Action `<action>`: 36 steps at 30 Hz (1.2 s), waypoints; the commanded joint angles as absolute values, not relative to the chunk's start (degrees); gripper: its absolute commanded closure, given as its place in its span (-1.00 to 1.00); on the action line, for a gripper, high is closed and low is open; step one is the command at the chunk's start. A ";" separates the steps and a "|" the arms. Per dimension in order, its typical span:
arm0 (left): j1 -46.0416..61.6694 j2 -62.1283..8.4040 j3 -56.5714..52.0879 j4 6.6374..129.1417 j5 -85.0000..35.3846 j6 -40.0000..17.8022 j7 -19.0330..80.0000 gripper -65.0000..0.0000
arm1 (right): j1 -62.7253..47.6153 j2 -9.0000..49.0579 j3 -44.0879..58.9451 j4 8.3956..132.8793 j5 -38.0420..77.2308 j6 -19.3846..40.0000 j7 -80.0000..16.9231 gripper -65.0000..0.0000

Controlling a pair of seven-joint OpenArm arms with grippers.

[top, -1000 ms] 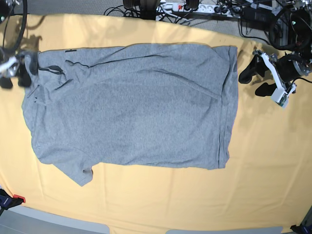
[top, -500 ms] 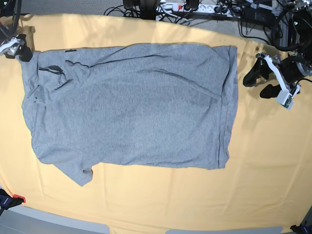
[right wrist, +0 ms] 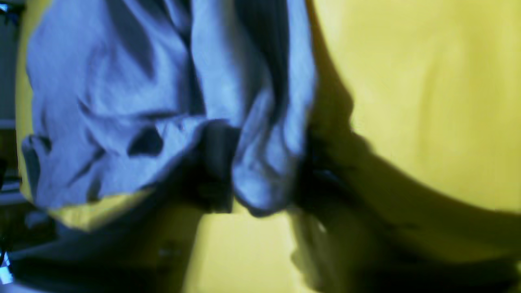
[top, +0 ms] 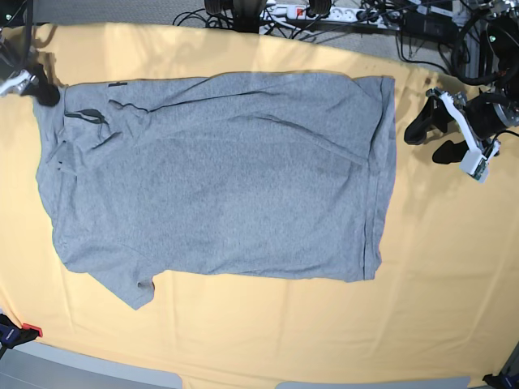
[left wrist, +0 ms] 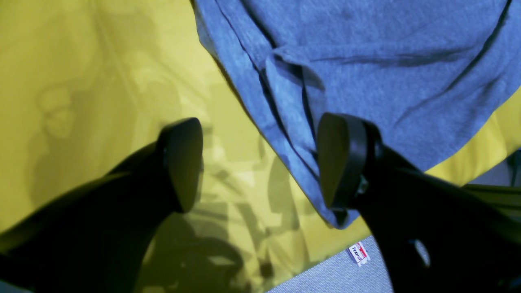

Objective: Layout the t-shirt on the table in an organized manner, then fold the t-shirt properly
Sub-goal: 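Hold the shoulder corner with the right gripper and pull it outward, then lower the left gripper and grasp the other shoulder corner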

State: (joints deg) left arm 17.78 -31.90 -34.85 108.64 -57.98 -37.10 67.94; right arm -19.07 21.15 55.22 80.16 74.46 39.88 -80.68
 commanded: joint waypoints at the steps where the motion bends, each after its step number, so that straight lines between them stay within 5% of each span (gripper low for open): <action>1: 17.47 -33.06 -35.40 109.36 -58.98 -37.26 66.87 -0.38 | -19.07 23.42 55.55 80.88 77.14 40.00 -80.00 0.90; 21: 19.05 -36.47 -35.40 109.36 -59.75 -35.73 69.45 -0.38 | -19.09 30.24 55.55 80.88 73.23 40.00 -80.00 1.00; 36: 31.07 -19.57 -47.70 109.38 -60.99 -35.53 68.97 -0.38 | -19.20 30.37 55.55 80.88 76.03 40.00 -80.00 1.00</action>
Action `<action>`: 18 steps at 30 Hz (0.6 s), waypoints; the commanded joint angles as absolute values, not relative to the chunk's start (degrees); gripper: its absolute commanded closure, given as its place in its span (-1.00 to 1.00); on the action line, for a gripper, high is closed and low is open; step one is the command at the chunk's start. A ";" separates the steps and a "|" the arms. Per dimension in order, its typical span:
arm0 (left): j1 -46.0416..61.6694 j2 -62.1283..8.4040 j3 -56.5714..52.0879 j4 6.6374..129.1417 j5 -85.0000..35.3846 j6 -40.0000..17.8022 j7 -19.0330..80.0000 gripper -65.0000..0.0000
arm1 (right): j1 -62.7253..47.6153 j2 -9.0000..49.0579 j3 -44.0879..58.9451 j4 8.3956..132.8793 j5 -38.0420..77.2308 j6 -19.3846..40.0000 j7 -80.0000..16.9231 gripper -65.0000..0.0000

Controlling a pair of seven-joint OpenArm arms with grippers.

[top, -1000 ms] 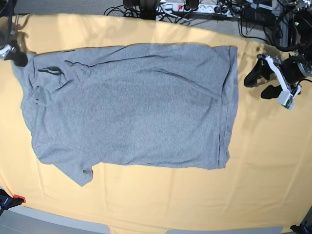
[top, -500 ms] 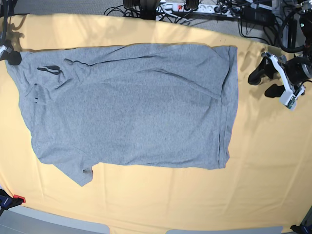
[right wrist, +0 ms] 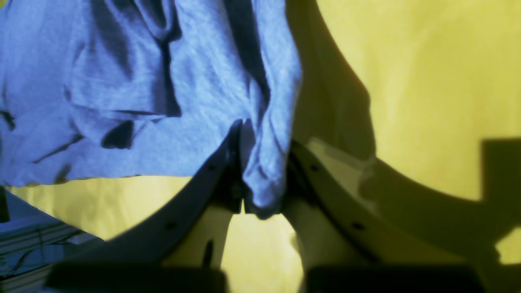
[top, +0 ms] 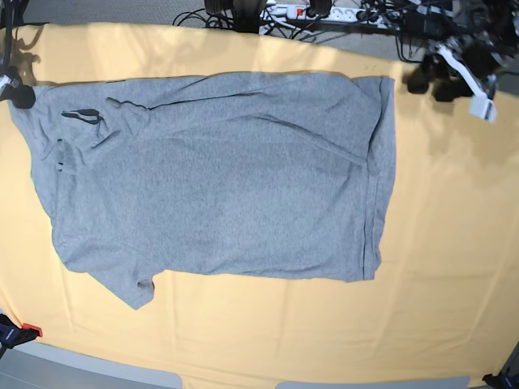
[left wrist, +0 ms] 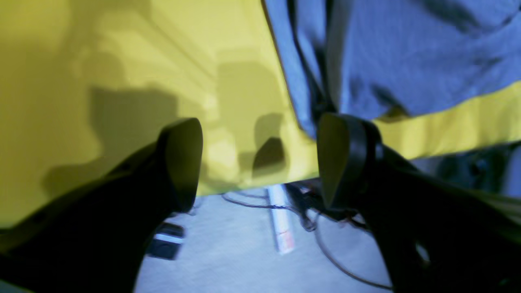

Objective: Layout the t-shirt on the table in an organized manner, then fold the t-shirt properly
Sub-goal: 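Lower the left gripper and grasp the other shoulder corner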

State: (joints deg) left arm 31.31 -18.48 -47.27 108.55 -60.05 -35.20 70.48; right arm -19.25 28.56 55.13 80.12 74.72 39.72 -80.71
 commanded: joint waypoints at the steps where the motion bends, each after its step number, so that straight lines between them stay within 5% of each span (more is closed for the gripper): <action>1: 31.07 -18.48 -47.70 109.38 -59.68 -35.22 68.53 -0.38 | -19.20 30.37 55.55 80.88 76.64 40.00 -80.00 1.00; 18: 29.63 -13.32 -33.61 109.36 -51.48 -31.18 62.94 -0.38 | -19.20 30.37 55.55 80.88 76.64 40.00 -80.00 1.00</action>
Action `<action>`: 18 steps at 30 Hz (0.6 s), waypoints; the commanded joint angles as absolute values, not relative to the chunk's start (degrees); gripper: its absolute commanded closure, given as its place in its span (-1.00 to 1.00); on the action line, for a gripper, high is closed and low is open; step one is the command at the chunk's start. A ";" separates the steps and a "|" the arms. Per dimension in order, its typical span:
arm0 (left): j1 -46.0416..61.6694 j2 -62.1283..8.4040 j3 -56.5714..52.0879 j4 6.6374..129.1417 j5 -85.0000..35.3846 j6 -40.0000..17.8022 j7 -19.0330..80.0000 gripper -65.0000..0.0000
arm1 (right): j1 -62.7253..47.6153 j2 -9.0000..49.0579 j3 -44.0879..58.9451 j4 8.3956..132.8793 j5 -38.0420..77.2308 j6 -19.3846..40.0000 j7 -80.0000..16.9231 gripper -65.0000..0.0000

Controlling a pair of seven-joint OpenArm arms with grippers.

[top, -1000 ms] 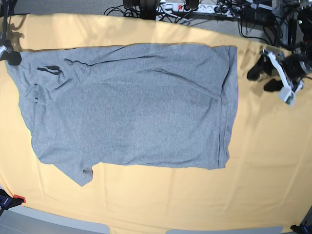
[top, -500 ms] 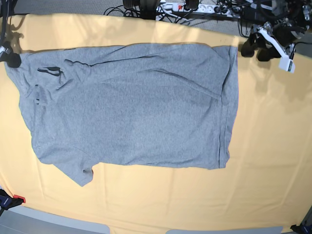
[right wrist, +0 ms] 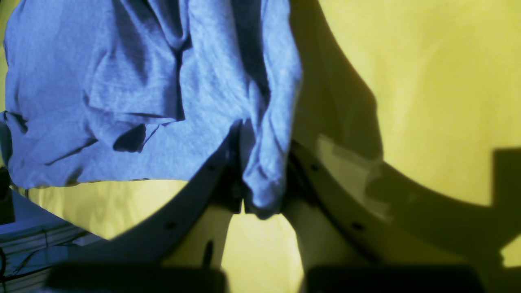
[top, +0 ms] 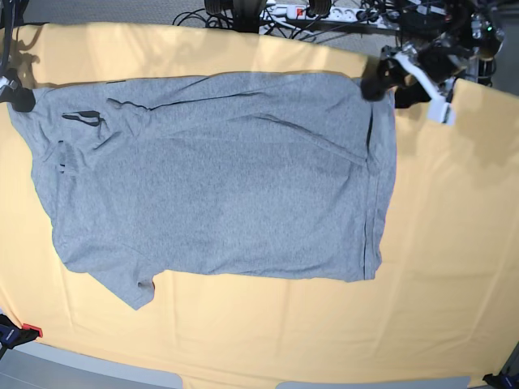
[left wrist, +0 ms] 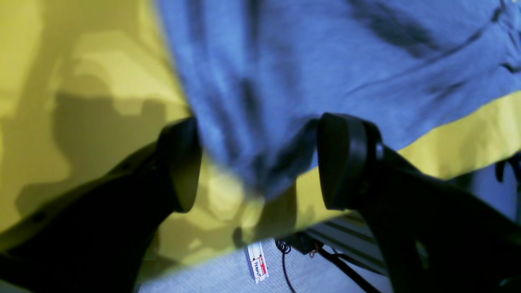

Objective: Layout the t-shirt on the table in an organized manner, then fold the t-shirt properly
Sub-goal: 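Lower the left gripper and grasp the other shoulder corner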

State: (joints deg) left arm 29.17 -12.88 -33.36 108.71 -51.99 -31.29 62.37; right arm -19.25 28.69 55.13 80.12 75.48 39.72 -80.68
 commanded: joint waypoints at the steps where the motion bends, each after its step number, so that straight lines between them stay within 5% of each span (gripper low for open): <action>1: 29.63 -13.34 -32.64 109.36 -51.42 -31.18 62.92 -0.38 | -19.20 30.37 55.55 80.88 76.64 40.00 -80.00 1.00; 8: 29.63 -13.37 -29.71 109.36 -50.76 -31.20 62.52 -0.36 | -19.20 30.37 55.55 80.88 76.49 40.00 -80.00 1.00; 10: 29.54 -13.37 -30.39 109.38 -50.02 -31.20 62.50 -0.09 | -19.20 30.37 55.55 80.88 76.49 40.00 -80.00 1.00; 14: 27.99 -13.67 -33.39 109.38 -47.81 -31.20 62.54 1.00 | -19.20 30.48 55.55 80.88 76.53 40.00 -80.00 1.00; 18: 26.79 -15.55 -36.25 109.38 -50.24 -31.31 62.65 1.00 | -19.20 31.24 55.55 80.88 76.51 40.00 -80.00 1.00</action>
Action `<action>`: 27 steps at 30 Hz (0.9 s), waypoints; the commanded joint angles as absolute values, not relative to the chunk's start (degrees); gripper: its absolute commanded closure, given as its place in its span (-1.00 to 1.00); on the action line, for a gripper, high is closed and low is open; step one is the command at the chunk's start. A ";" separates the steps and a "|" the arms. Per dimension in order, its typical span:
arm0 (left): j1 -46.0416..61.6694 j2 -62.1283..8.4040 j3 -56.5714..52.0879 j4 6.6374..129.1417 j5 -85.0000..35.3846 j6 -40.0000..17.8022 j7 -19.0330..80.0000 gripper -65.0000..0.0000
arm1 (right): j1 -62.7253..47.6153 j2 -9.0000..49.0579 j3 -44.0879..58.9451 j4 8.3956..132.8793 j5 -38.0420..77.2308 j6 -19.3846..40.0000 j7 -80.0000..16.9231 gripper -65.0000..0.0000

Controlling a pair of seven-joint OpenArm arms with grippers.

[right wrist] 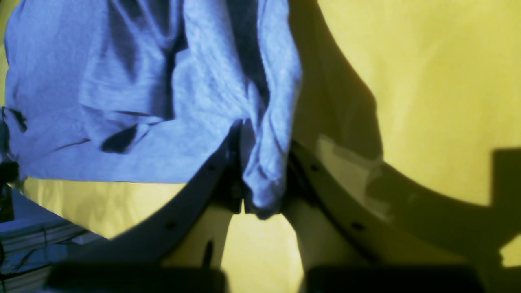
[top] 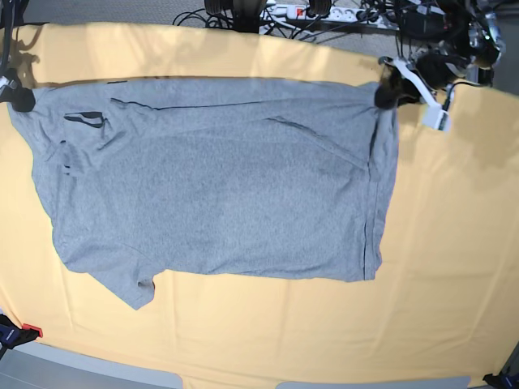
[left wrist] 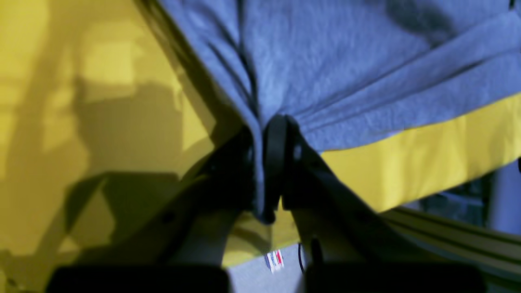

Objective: Layout the t-shirt on the table in an organized manner, then fold the t-shirt properly
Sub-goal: 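Lower the left gripper and grasp the other shoulder corner, then pull both shoulder corners toward the robot, then release them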

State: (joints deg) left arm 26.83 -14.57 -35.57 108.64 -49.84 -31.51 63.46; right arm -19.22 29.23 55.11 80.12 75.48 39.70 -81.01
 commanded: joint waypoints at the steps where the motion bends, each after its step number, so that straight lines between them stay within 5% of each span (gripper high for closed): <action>1: 26.76 -16.36 -36.47 109.38 -50.96 -31.51 62.83 1.00 | -19.20 31.51 55.55 80.88 76.51 40.00 -80.00 1.00; 14: 27.16 -25.32 -36.45 109.38 -66.78 -39.81 72.66 1.00 | -24.77 32.88 55.55 81.89 84.07 40.00 -80.00 1.00; 27: 28.84 -35.27 -36.45 109.38 -71.77 -40.00 75.09 1.00 | -32.32 32.21 55.55 84.03 84.03 40.00 -80.00 1.00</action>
State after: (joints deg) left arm 28.84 -34.13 -35.92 108.64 -71.20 -39.68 75.53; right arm -31.92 30.65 54.89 83.20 83.05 39.70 -80.86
